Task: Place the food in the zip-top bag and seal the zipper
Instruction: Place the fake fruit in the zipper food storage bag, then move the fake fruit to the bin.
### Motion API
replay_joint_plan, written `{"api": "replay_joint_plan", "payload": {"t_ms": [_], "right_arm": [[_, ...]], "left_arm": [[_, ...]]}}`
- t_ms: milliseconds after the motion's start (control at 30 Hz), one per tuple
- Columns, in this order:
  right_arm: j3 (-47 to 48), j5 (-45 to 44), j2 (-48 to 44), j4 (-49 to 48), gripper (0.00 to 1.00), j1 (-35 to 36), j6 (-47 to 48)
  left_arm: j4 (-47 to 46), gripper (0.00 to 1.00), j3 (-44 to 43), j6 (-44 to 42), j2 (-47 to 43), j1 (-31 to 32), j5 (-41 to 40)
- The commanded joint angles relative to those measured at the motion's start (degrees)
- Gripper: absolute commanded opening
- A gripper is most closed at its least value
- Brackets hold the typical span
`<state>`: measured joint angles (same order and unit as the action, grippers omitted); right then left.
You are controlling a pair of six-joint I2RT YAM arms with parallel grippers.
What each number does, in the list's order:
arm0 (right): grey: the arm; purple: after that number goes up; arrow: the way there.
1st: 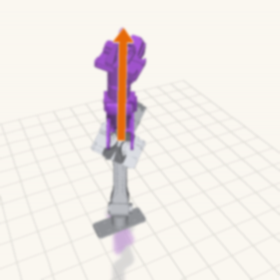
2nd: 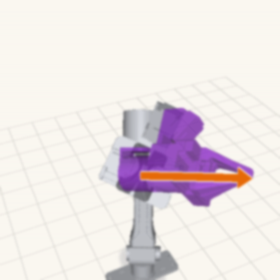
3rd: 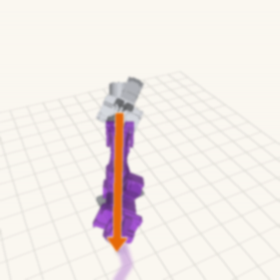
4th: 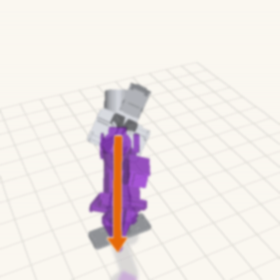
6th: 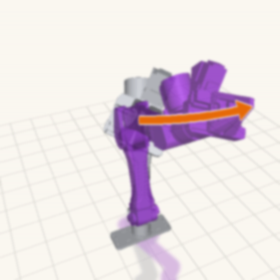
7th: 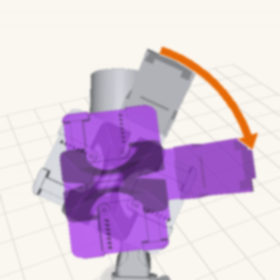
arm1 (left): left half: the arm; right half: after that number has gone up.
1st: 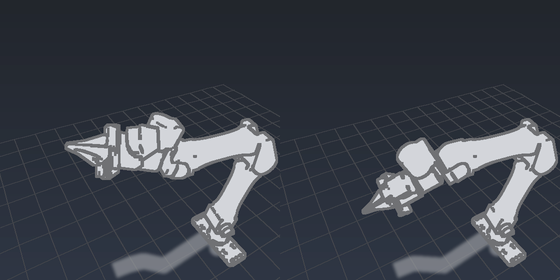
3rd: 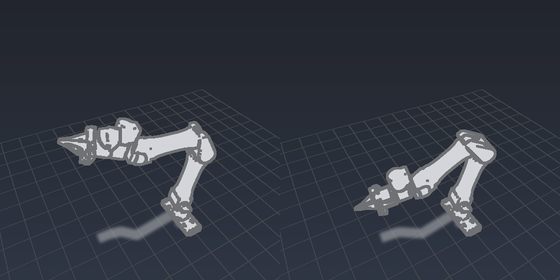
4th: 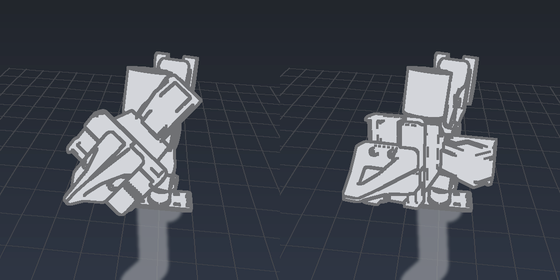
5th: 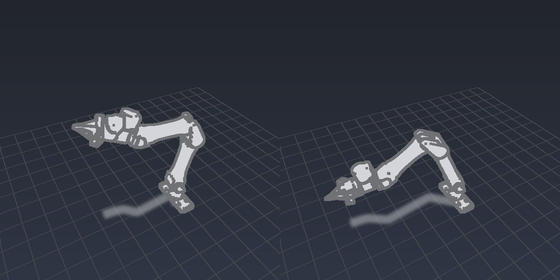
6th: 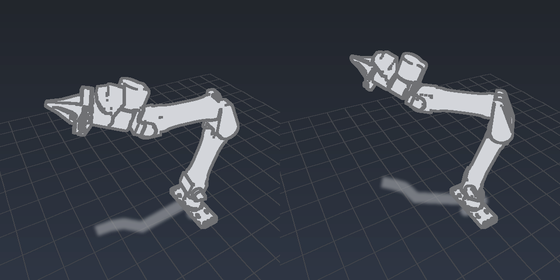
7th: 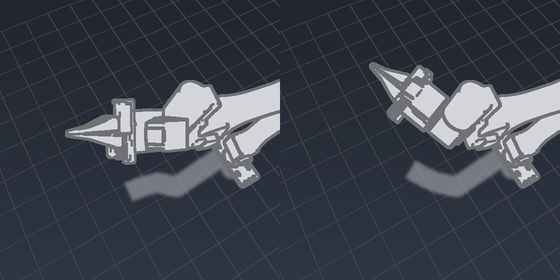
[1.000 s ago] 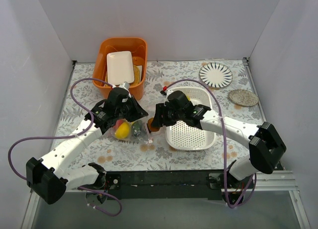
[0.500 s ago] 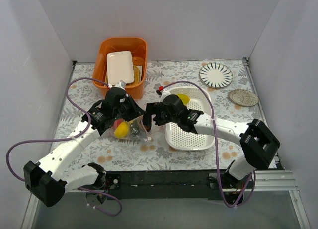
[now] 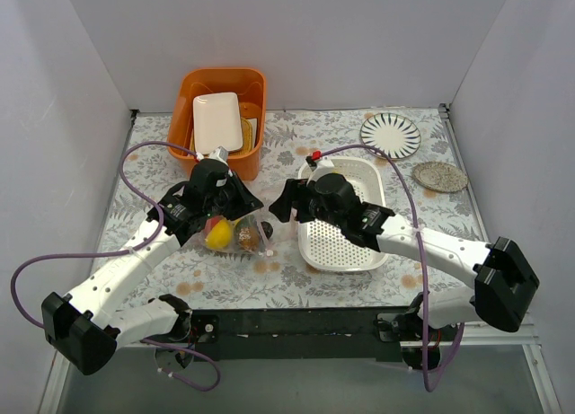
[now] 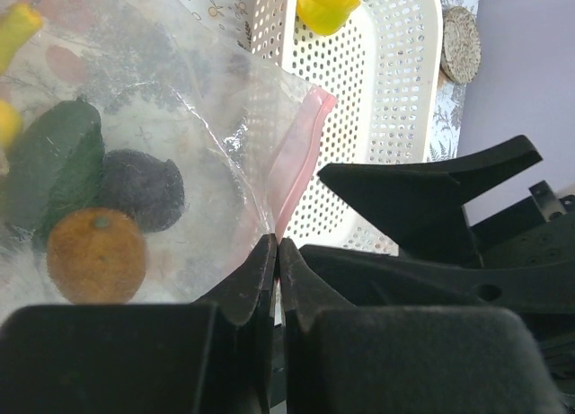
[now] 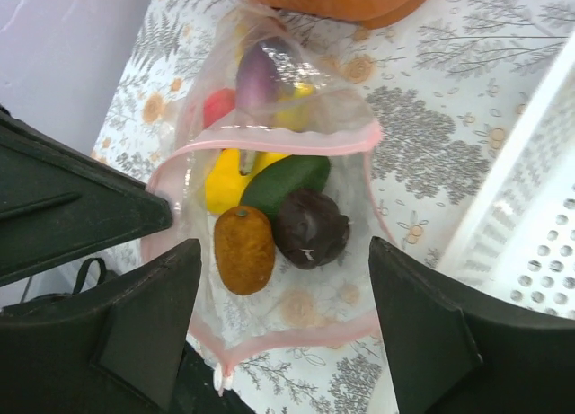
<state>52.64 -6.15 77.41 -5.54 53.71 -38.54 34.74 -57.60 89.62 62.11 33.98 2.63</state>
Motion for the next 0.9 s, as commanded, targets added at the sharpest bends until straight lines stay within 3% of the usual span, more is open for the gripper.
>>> {"api": "replay_joint_plan", "payload": {"t_ms": [0, 167, 500, 867], "right_arm": [[0.00, -8.52, -3.75, 5.45, 0.82, 0.08, 1.80], [2.46, -14.23, -4.28, 16.68, 0.90, -3.26, 3.38], [6.41, -6.95, -0.24, 20.92, 0.93, -19.33, 10.68], [20.12, 1.49, 17.42, 27.51, 0.95, -28.49, 10.51]], "left_arm": [[0.41, 0.00, -1.63, -0.15, -1.20, 0.30, 0.62], [0.50, 0.00, -1.11, -0.06, -1.64, 0.21, 0.71], [0.41, 0.00, -0.49, -0.15, -1.29, 0.21, 1.32], [0.85, 0.00, -0.32, -0.59, -1.64, 0.21, 1.23]]}}
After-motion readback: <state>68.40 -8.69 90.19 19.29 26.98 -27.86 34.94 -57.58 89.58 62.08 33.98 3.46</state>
